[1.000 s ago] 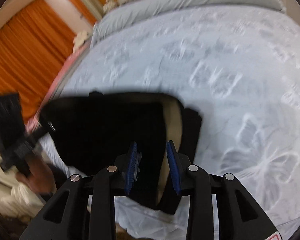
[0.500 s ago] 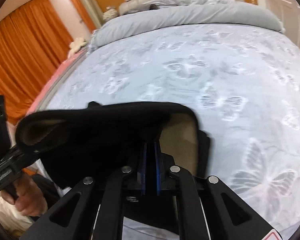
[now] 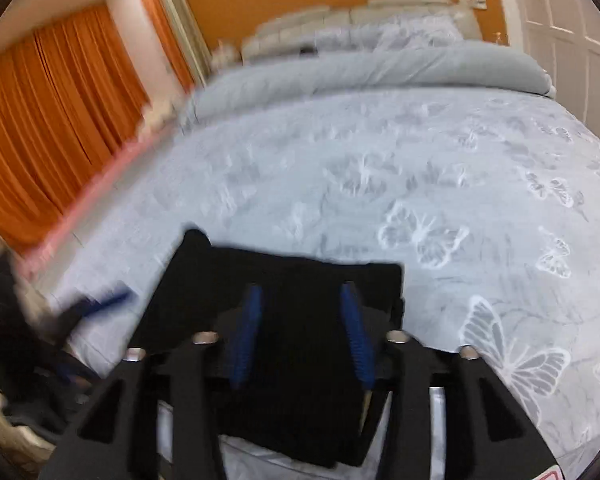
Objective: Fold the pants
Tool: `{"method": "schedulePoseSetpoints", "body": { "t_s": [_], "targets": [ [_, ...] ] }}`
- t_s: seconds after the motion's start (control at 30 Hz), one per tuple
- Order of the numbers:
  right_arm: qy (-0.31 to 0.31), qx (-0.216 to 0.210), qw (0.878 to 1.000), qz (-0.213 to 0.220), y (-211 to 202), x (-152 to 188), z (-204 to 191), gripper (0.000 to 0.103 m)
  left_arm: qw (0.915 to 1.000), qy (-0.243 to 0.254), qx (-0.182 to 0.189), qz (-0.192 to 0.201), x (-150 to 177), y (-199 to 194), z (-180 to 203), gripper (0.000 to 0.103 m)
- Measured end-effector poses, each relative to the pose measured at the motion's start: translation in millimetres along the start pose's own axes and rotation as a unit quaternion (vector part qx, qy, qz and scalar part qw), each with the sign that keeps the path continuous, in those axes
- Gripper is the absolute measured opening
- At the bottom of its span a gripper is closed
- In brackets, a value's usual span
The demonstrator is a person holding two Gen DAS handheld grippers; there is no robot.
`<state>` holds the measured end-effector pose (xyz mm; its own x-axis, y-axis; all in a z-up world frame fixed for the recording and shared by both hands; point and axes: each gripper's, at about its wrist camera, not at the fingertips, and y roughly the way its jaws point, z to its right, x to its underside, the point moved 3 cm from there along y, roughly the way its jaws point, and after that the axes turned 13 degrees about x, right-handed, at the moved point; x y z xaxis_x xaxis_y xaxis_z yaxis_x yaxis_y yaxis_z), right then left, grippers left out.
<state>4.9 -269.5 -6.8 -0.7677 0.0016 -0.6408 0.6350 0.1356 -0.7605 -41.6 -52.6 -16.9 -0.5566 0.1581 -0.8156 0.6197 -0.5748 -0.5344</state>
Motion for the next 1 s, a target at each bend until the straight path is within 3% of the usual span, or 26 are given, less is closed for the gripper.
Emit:
{"method": "schedulePoseSetpoints", "body": {
  "t_s": [0.07, 0.13, 0.17, 0.2, 0.27, 0.33, 0.4, 0.43, 0.47, 0.5, 0.53, 0.57, 0.6, 0.67, 0.7, 0.77, 0.8, 0.87, 0.93, 1.0],
  "targets": [
    [-0.022, 0.069, 0.996, -0.042, 25, 5, -7, 0.053, 0.9986, 0.002, -0.052, 0.005, -1, -2, -16, 0.098],
    [-0.008, 0.128, 0.990, -0.064, 48, 9, -1, 0.054, 0.9969, -0.012, -0.077, -0.012, 0, 1, -32, 0.098],
    [0.003, 0.117, 0.990, -0.075, 56, 10, 0, 0.025, 0.9968, -0.023, -0.074, -0.019, 2, 3, -38, 0.098],
    [0.008, 0.085, 0.992, -0.091, 66, 12, -4, 0.024, 0.9963, -0.034, -0.074, -0.028, 3, 5, -45, 0.098],
    [-0.003, 0.074, 0.995, -0.070, 60, 4, -11, 0.004, 0.9934, -0.050, -0.092, -0.047, 7, 7, -59, 0.098],
    [-0.002, 0.061, 0.998, -0.018, 29, -15, -11, 0.004, 0.9903, -0.063, -0.110, -0.057, 9, 9, -72, 0.098],
    [0.022, 0.050, 0.998, -0.011, 22, -16, 7, 0.006, 0.9889, -0.069, -0.118, -0.056, 11, 6, -80, 0.098],
    [0.027, 0.074, 0.996, -0.043, 38, -9, 21, 0.008, 0.9882, -0.070, -0.123, -0.059, 13, 7, -83, 0.098],
    [0.035, 0.102, 0.990, -0.086, 55, 4, 36, 0.002, 0.9870, -0.069, -0.130, -0.065, 16, 8, -86, 0.098],
    [0.044, 0.164, 0.978, -0.124, 71, 16, 50, 0.002, 0.9855, -0.069, -0.138, -0.072, 19, 9, -89, 0.098],
    [0.040, 0.181, 0.975, -0.122, 71, 19, 52, 0.003, 0.9838, -0.071, -0.143, -0.081, 23, 12, -92, 0.098],
    [0.045, 0.165, 0.980, -0.104, 64, 16, 49, 0.006, 0.9825, -0.073, -0.147, -0.088, 26, 13, -94, 0.098],
    [0.065, 0.121, 0.989, -0.058, 41, 9, 43, 0.007, 0.9807, -0.077, -0.152, -0.095, 29, 13, -97, 0.098],
    [0.056, 0.060, 0.996, -0.021, 18, 4, 25, 0.007, 0.9783, -0.087, -0.158, -0.102, 34, 14, -102, 0.098],
    [0.035, 0.014, 0.999, -0.017, 9, 6, 8, 0.007, 0.9777, -0.093, -0.157, -0.104, 36, 15, -103, 0.098],
    [0.007, -0.034, 0.998, -0.048, 6, 22, -10, 0.004, 0.9764, -0.097, -0.157, -0.113, 40, 18, -105, 0.098],
    [-0.014, -0.033, 0.996, -0.083, 16, 37, -17, 0.000, 0.9756, -0.094, -0.160, -0.118, 42, 21, -105, 0.098],
    [-0.041, 0.039, 0.990, -0.127, 42, 68, -5, 0.000, 0.9740, -0.086, -0.170, -0.123, 44, 23, -106, 0.098],
    [-0.004, 0.031, 0.993, -0.113, 29, 64, 1, 0.001, 0.9732, -0.080, -0.175, -0.127, 45, 26, -106, 0.098],
    [-0.013, 0.050, 0.997, -0.057, -1, 59, -7, 0.022, 0.9734, -0.080, -0.172, -0.128, 46, 26, -106, 0.098]
  ]
}}
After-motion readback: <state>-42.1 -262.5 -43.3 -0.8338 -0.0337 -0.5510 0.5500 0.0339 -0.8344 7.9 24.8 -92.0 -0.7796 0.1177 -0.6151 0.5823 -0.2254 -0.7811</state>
